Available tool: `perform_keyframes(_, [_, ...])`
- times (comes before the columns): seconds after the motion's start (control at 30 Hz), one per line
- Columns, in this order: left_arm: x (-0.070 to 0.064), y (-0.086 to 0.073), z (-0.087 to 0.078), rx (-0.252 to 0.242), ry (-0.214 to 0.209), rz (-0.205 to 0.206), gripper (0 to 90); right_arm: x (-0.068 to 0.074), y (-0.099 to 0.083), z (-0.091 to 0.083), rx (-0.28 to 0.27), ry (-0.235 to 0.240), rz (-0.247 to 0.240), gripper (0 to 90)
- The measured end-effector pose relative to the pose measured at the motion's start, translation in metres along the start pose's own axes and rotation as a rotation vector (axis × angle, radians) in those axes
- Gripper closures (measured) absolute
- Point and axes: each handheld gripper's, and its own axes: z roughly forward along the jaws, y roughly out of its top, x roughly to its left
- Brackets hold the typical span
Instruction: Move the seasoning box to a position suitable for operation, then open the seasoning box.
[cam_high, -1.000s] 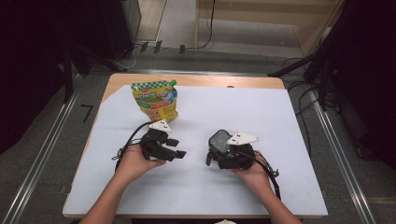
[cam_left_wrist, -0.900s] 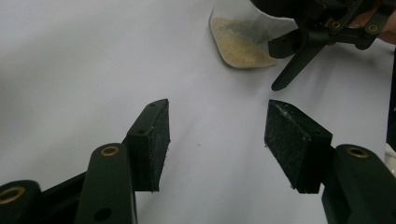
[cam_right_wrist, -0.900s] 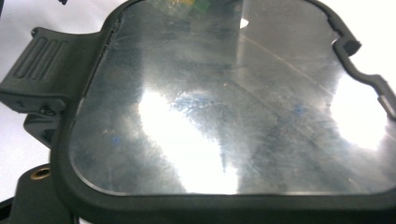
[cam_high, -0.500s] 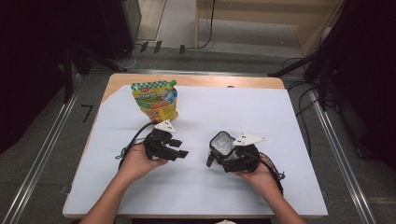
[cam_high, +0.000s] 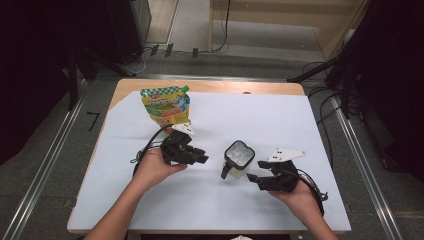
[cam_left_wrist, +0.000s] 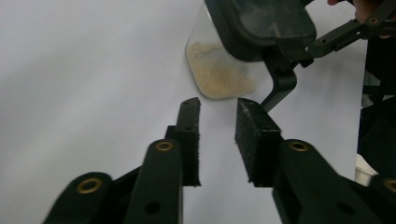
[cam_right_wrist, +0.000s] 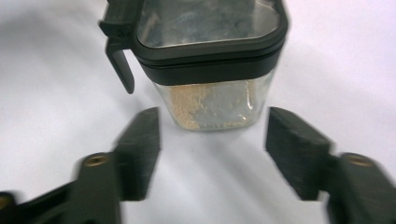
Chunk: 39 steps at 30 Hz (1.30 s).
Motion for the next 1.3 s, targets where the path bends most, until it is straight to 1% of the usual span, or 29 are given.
perform_keyframes(0.03, [0.000,0.003,0.001,-0.001,-0.007,0.006,83.5,-0.001,0.002,-0.007,-0.025,-0.006,0.014,56.8])
perform_keyframes(0.07, [-0.001,0.004,0.003,0.000,-0.013,0.006,86.2,-0.002,0.002,-0.009,-0.035,-0.011,0.020,62.2])
perform_keyframes(0.1, [-0.002,0.005,0.008,0.012,-0.024,0.010,88.7,-0.003,0.003,-0.011,-0.043,-0.016,0.023,69.0])
perform_keyframes(0.13, [-0.002,0.005,0.008,0.012,-0.024,0.010,90.0,-0.003,0.003,-0.012,-0.051,-0.016,0.035,75.0])
perform_keyframes(0.17, [-0.005,0.005,0.015,0.023,-0.033,0.016,90.0,-0.004,0.004,-0.013,-0.057,-0.011,0.053,81.8])
perform_keyframes(0.2, [-0.005,0.005,0.015,0.023,-0.033,0.016,90.0,-0.004,0.004,-0.013,-0.054,-0.012,0.058,86.3])
perform_keyframes(0.23, [-0.005,0.005,0.019,0.028,-0.039,0.018,90.0,-0.004,0.004,-0.013,-0.054,-0.012,0.058,86.3])
perform_keyframes(0.27, [-0.008,0.005,0.025,0.035,-0.042,0.015,90.0,-0.003,0.005,-0.010,-0.037,-0.024,0.070,90.0])
perform_keyframes(0.3, [-0.008,0.004,0.026,0.037,-0.042,0.017,90.0,-0.004,0.005,-0.009,-0.036,-0.023,0.066,90.0])
perform_keyframes(0.33, [-0.008,0.004,0.026,0.037,-0.042,0.017,90.0,-0.003,0.006,-0.007,-0.032,-0.025,0.073,90.0])
perform_keyframes(0.37, [-0.010,0.004,0.029,0.032,-0.055,0.021,90.0,-0.003,0.007,-0.005,-0.029,-0.030,0.076,90.0])
perform_keyframes(0.43, [-0.012,0.004,0.031,0.034,-0.059,0.024,90.0,-0.004,0.008,-0.004,-0.025,-0.026,0.085,90.0])
perform_keyframes(0.5, [-0.016,0.004,0.036,0.050,-0.063,0.041,90.0,-0.002,0.009,-0.001,-0.018,-0.035,0.087,90.0])
perform_keyframes(0.53, [-0.016,0.004,0.036,0.050,-0.063,0.041,90.0,-0.002,0.009,0.000,-0.018,-0.036,0.085,90.0])
perform_keyframes(0.6, [-0.018,0.004,0.040,0.038,-0.070,0.038,90.0,-0.001,0.010,0.003,-0.015,-0.032,0.088,90.0])
perform_keyframes(0.67, [-0.019,0.005,0.042,0.042,-0.075,0.044,90.0,-0.001,0.010,0.003,-0.017,-0.032,0.087,90.0])
perform_keyframes(0.73, [-0.021,0.005,0.044,0.033,-0.080,0.043,90.0,-0.001,0.011,0.005,-0.016,-0.041,0.082,90.0])
perform_keyframes(0.83, [-0.023,0.005,0.046,0.033,-0.080,0.046,90.0,-0.002,0.010,0.006,-0.013,-0.042,0.084,90.0])
perform_keyframes(0.97, [-0.027,0.006,0.048,0.030,-0.075,0.055,90.0,-0.004,0.011,0.009,-0.014,-0.063,0.088,90.0])
perform_keyframes(1.07, [-0.030,0.006,0.048,0.020,-0.067,0.057,90.0,-0.006,0.012,0.010,-0.019,-0.070,0.093,90.0])
perform_keyframes(1.1, [-0.031,0.006,0.048,0.019,-0.069,0.068,90.0,-0.007,0.012,0.010,-0.021,-0.074,0.095,90.0])
perform_keyframes(1.17, [-0.032,0.007,0.049,0.017,-0.069,0.069,90.0,-0.009,0.012,0.012,-0.030,-0.081,0.103,90.0])
perform_keyframes(1.23, [-0.035,0.008,0.050,0.002,-0.068,0.069,90.0,-0.010,0.013,0.013,-0.035,-0.086,0.103,90.0])
perform_keyframes(1.27, [-0.035,0.008,0.050,0.002,-0.068,0.069,90.0,-0.010,0.013,0.013,-0.035,-0.086,0.103,90.0])
perform_keyframes(1.3, [-0.036,0.009,0.050,-0.006,-0.076,0.071,90.0,-0.012,0.014,0.014,-0.041,-0.090,0.114,90.0])
